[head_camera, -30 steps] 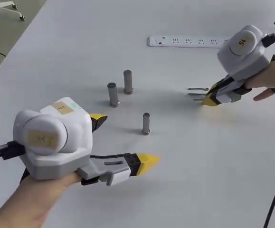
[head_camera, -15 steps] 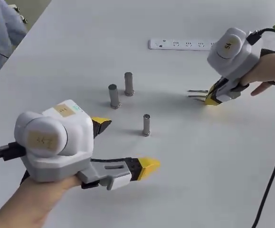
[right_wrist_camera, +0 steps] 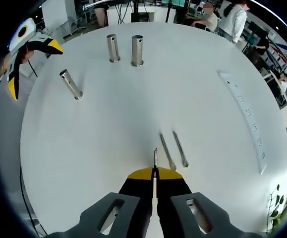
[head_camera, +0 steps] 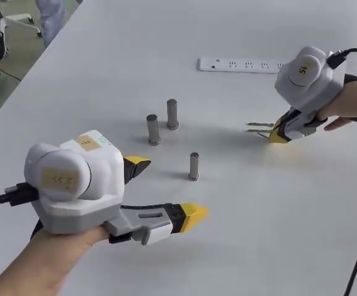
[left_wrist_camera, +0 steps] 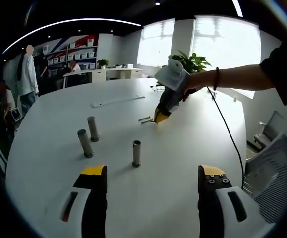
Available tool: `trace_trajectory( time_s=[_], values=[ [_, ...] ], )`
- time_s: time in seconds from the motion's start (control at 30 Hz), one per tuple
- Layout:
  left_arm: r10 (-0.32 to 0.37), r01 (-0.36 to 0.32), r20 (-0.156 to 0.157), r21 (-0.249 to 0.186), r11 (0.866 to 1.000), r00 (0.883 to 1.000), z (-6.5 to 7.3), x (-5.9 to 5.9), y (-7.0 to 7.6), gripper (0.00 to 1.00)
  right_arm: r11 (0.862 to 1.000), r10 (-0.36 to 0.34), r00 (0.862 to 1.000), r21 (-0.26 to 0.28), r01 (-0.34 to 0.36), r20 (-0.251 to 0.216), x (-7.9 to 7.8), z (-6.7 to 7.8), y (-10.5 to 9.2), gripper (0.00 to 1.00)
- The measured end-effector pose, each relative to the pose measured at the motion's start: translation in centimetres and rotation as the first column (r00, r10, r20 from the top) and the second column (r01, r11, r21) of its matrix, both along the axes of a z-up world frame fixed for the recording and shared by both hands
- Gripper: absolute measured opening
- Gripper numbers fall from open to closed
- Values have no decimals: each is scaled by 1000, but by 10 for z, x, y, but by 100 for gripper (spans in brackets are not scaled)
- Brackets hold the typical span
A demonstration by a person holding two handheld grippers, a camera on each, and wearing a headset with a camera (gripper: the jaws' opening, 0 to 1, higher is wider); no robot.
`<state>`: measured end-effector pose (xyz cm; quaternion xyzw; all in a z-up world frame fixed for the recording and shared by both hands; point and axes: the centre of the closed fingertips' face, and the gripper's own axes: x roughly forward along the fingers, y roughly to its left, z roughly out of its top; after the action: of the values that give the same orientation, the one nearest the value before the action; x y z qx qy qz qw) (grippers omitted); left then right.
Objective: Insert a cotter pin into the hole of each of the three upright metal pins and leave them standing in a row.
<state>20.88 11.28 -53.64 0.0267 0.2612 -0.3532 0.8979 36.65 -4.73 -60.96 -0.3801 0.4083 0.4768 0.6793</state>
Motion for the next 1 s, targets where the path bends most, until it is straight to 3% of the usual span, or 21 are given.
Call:
trace_trajectory(
  time_s=[0.07,0.13,0.23,0.57,0.63,0.67,0.87,0.93,1.0],
  values=[
    [-3,3,1,2,1000,1000,1,0,-1,73,998,51,998,-46,-48,48,0,1,-4,0],
    [-3,3,4,2,1000,1000,2,0,-1,69,997,54,997,-50,-51,59,1,-1,-6,0],
    [3,-3,16,19,1000,1000,3,1,-1,64,998,65,994,-32,-63,84,-7,5,-4,0],
    [1,-1,-18,18,1000,1000,-1,-6,-5,54,994,102,984,21,-106,149,-40,30,13,0],
    [0,0,-21,30,1000,1000,-2,-6,-5,51,992,107,982,45,-115,154,-47,36,19,0],
    [-11,12,-17,60,998,1000,-3,-6,-4,50,992,111,982,50,-120,154,-50,38,21,0],
    [-19,19,-24,35,999,1000,2,-2,-10,43,983,118,971,112,-143,207,-68,54,37,0],
    [-21,22,-26,36,999,999,4,-1,-13,40,979,140,963,113,-169,229,-64,52,41,0],
    [1,-1,-43,-10,1000,999,9,1,-15,38,976,143,960,129,-177,239,-70,57,46,0]
  ],
)
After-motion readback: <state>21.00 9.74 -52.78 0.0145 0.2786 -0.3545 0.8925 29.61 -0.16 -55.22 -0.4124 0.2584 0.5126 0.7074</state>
